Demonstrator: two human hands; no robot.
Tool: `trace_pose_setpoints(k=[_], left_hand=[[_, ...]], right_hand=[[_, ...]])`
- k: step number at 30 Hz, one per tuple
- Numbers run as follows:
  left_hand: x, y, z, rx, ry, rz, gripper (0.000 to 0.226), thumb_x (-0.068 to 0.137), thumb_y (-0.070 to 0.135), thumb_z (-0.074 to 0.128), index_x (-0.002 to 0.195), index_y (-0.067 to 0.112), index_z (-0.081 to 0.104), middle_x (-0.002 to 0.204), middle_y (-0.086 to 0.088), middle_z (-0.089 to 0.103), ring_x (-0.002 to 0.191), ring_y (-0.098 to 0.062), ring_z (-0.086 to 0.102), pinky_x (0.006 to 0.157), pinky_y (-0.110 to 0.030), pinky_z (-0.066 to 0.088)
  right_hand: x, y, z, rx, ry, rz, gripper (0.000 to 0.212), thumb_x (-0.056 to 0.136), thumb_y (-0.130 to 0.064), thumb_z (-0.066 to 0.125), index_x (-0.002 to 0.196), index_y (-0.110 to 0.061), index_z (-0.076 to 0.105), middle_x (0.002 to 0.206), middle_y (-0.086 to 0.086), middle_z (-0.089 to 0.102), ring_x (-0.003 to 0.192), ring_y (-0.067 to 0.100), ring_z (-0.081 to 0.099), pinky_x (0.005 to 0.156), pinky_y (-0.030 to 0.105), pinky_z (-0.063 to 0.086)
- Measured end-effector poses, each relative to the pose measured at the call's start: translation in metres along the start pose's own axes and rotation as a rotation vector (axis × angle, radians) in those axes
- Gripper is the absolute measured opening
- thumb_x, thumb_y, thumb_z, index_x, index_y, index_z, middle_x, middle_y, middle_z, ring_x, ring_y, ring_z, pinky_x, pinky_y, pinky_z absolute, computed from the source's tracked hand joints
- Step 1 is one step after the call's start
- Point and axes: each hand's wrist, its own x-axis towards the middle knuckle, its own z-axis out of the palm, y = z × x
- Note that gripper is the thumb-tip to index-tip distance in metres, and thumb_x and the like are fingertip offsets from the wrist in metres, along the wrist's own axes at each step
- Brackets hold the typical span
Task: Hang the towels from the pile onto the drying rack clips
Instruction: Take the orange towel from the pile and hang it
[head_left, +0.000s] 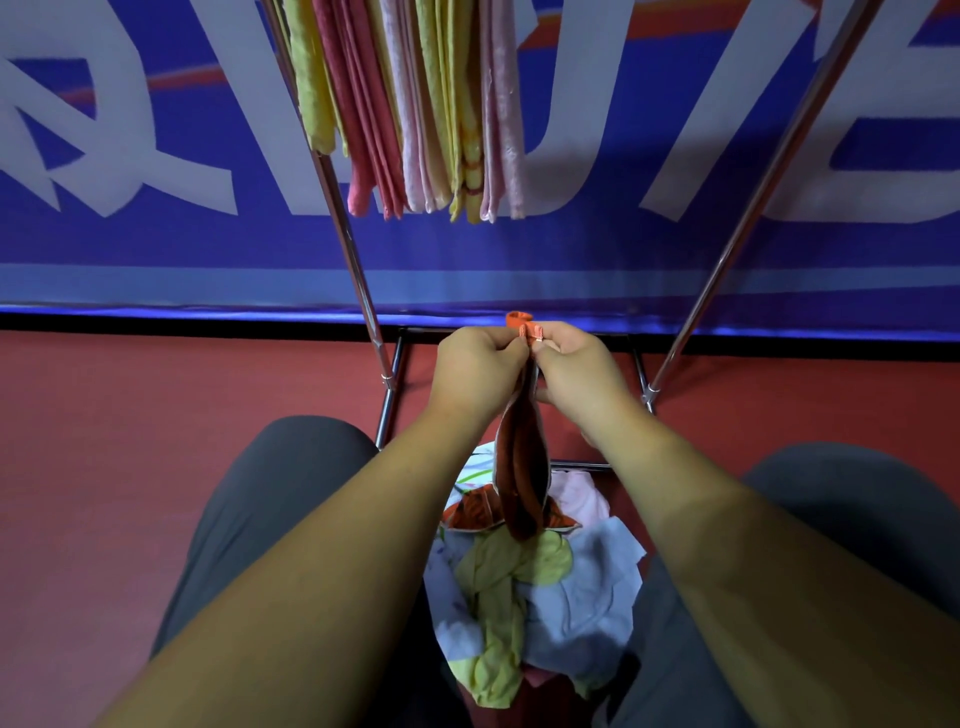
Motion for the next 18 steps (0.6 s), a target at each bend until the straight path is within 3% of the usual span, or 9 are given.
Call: trace_pose_setpoints(k=[3, 5, 9, 11, 13, 18], left_hand=[[-0.003, 0.006, -0.002, -0.007, -0.032, -0.002, 0.024, 0.091, 0.027, 0.062, 0.096, 0.030, 0.086, 0.072, 0.001, 0.076, 0.070, -0.023, 0.070, 0.073, -0.033, 0.061], [-0.002, 0.007, -0.002, -0.079, -0.054, -0.047, 0.024, 0.088, 0.031, 0.061, 0.088, 0.032, 0.085, 0.070, 0.002, 0.076, 0.075, -0.027, 0.074, 0.081, -0.043, 0.064], [-0.002, 0.008, 0.000, -0.253, -0.059, -0.164, 0.028, 0.089, 0.038, 0.066, 0.075, 0.019, 0.081, 0.071, -0.006, 0.075, 0.071, -0.022, 0.067, 0.089, -0.058, 0.062], [-0.004, 0.014, -0.001, -0.379, -0.082, -0.222, 0.028, 0.093, 0.034, 0.068, 0.081, 0.014, 0.083, 0.084, -0.011, 0.080, 0.079, -0.026, 0.072, 0.095, -0.055, 0.061], [-0.007, 0.022, -0.004, -0.519, -0.096, -0.293, 0.026, 0.096, 0.027, 0.068, 0.095, 0.006, 0.083, 0.094, -0.015, 0.080, 0.082, -0.026, 0.073, 0.092, -0.049, 0.061], [-0.010, 0.026, -0.010, -0.654, -0.130, -0.388, 0.028, 0.103, 0.021, 0.059, 0.118, 0.007, 0.077, 0.108, -0.016, 0.080, 0.108, -0.033, 0.077, 0.099, -0.043, 0.061]], right_hand=[[-0.002, -0.001, 0.000, -0.031, -0.032, -0.024, 0.039, 0.092, -0.014, 0.051, 0.104, -0.041, 0.076, 0.093, -0.005, 0.079, 0.091, 0.020, 0.075, 0.094, 0.053, 0.062], [-0.003, -0.003, 0.000, -0.035, -0.047, -0.042, 0.042, 0.087, -0.011, 0.052, 0.110, -0.038, 0.075, 0.098, -0.003, 0.080, 0.093, 0.019, 0.076, 0.090, 0.046, 0.063], [-0.002, -0.002, -0.002, -0.016, -0.017, -0.073, 0.037, 0.095, -0.007, 0.057, 0.117, -0.030, 0.075, 0.092, -0.007, 0.079, 0.074, 0.003, 0.069, 0.073, 0.028, 0.052], [-0.001, -0.002, -0.002, 0.012, 0.015, -0.087, 0.030, 0.094, -0.013, 0.061, 0.111, -0.032, 0.076, 0.097, -0.006, 0.081, 0.085, 0.009, 0.075, 0.082, 0.035, 0.059], [0.000, -0.004, -0.003, 0.029, 0.034, -0.098, 0.025, 0.096, -0.013, 0.062, 0.105, -0.031, 0.076, 0.098, -0.004, 0.081, 0.093, 0.013, 0.076, 0.089, 0.037, 0.060], [-0.005, -0.005, -0.009, -0.001, 0.082, -0.126, 0.023, 0.103, -0.011, 0.057, 0.102, -0.027, 0.074, 0.093, -0.006, 0.080, 0.083, 0.005, 0.072, 0.077, 0.026, 0.055]])
